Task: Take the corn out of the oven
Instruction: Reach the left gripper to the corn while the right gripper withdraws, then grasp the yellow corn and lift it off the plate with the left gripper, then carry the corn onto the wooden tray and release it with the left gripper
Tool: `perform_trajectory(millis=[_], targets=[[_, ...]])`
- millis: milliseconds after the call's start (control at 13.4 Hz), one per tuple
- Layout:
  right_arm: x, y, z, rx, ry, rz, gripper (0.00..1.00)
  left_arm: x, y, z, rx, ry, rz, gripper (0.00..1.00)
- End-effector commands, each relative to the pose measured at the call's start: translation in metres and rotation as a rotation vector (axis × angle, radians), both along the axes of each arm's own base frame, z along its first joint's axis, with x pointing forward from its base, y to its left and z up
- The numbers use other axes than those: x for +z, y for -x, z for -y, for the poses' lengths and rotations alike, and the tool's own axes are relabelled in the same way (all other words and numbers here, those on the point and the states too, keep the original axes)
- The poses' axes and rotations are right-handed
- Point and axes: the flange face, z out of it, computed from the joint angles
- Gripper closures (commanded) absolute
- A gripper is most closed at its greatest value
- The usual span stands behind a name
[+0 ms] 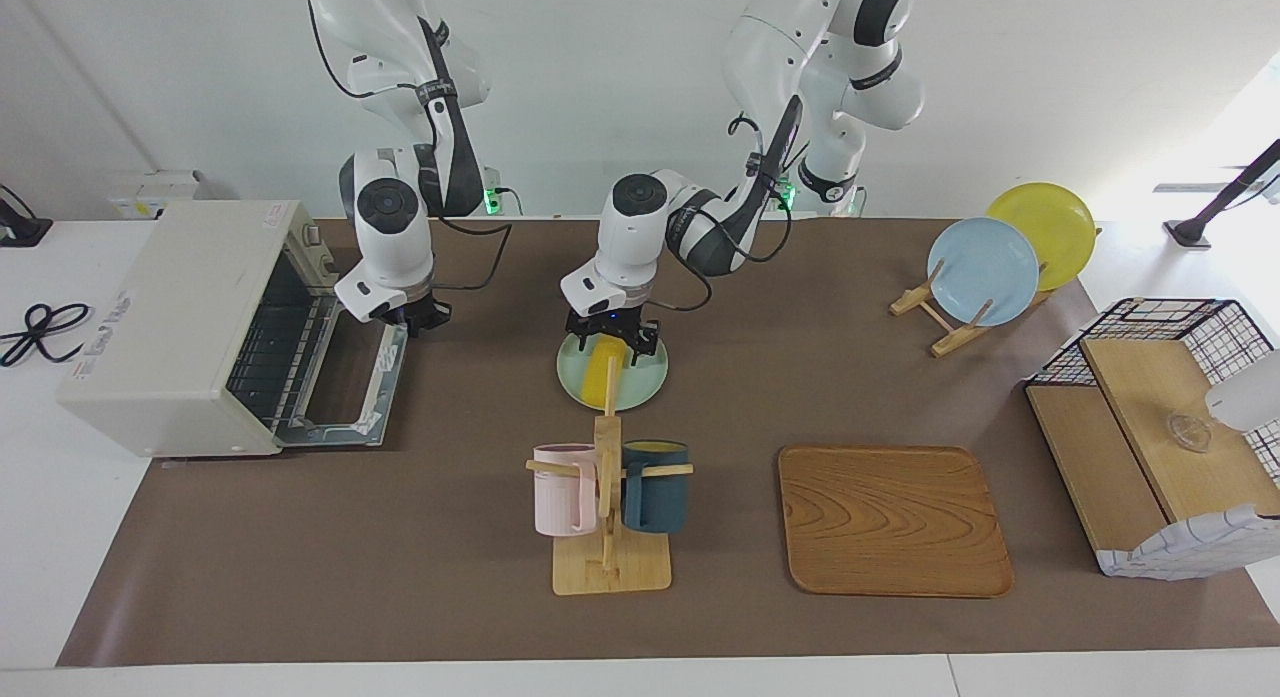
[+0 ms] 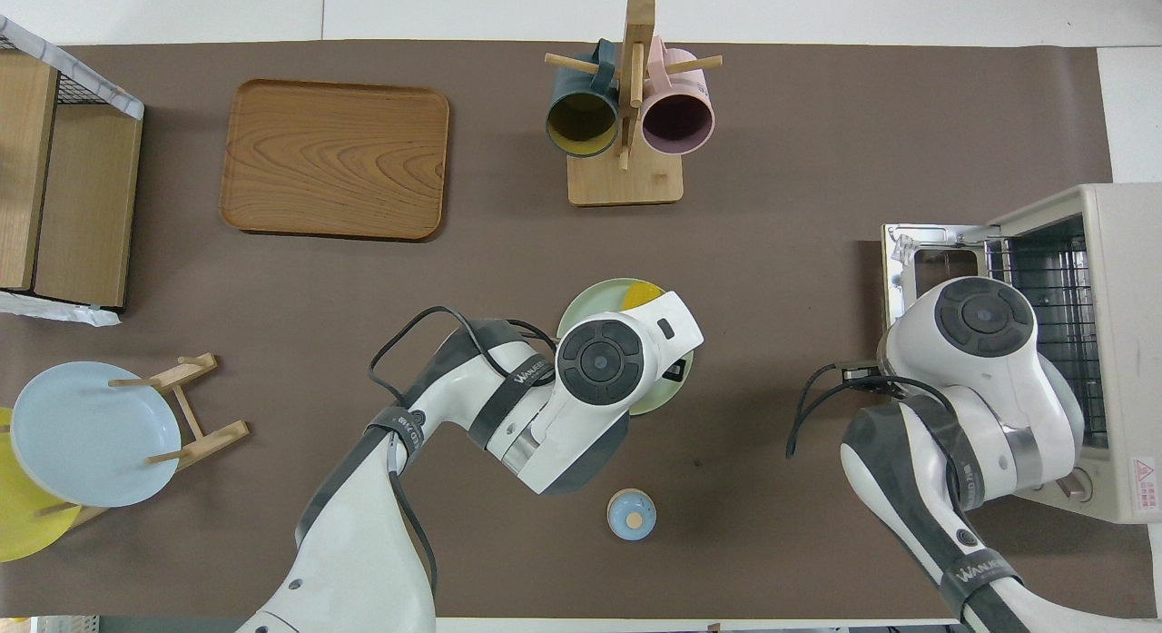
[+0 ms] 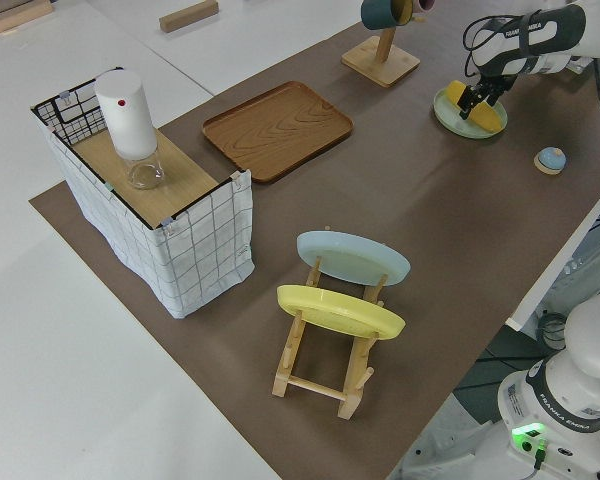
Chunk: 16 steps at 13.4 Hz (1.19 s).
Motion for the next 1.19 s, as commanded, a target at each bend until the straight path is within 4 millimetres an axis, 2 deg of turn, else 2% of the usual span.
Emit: perform_trajectory(millis=[0,149,224,373,447,522,596,745,894,1043,1118], targets=[[0.046,-0.028,0.042,-0.004,0.116,-0.01,1.0,0.0,-0.003,-0.006,0.021,0.004,0.004,1.0],[0.07,-0.037,0.047,0.034,0.138,-0.022,1.0,0.002,-0.005,-0.007,0.063,0.009,-0.001,1.0],[0.082,-0.041,0.055,0.053,0.135,-0.034,1.0,0.009,-0.007,-0.008,0.066,0.016,0.003,1.0],[0.097,-0.044,0.074,0.09,0.146,-0.058,1.0,0.042,-0.023,-0.03,0.09,0.01,-0.002,1.0],[0.106,-0.043,0.09,0.091,0.152,-0.063,1.0,0.067,-0.032,-0.047,0.114,0.012,-0.003,1.0],[0.11,-0.042,0.1,0.105,0.146,-0.072,1.0,0.088,-0.043,-0.067,0.146,0.012,-0.005,1.0],[0.115,-0.039,0.112,0.116,0.139,-0.075,1.0,0.1,-0.06,-0.092,0.19,0.01,-0.009,1.0],[0.122,-0.039,0.121,0.125,0.134,-0.075,1.0,0.11,-0.096,-0.128,0.229,0.019,0.01,1.0],[0.135,-0.041,0.121,0.117,0.139,-0.07,1.0,0.108,-0.14,-0.185,0.26,0.026,0.013,1.0],[0.159,-0.045,0.119,0.128,0.128,-0.071,1.0,0.107,-0.196,-0.253,0.261,0.017,-0.01,1.0],[0.178,-0.048,0.117,0.125,0.126,-0.068,1.0,0.102,-0.218,-0.271,0.257,0.011,-0.016,1.0]])
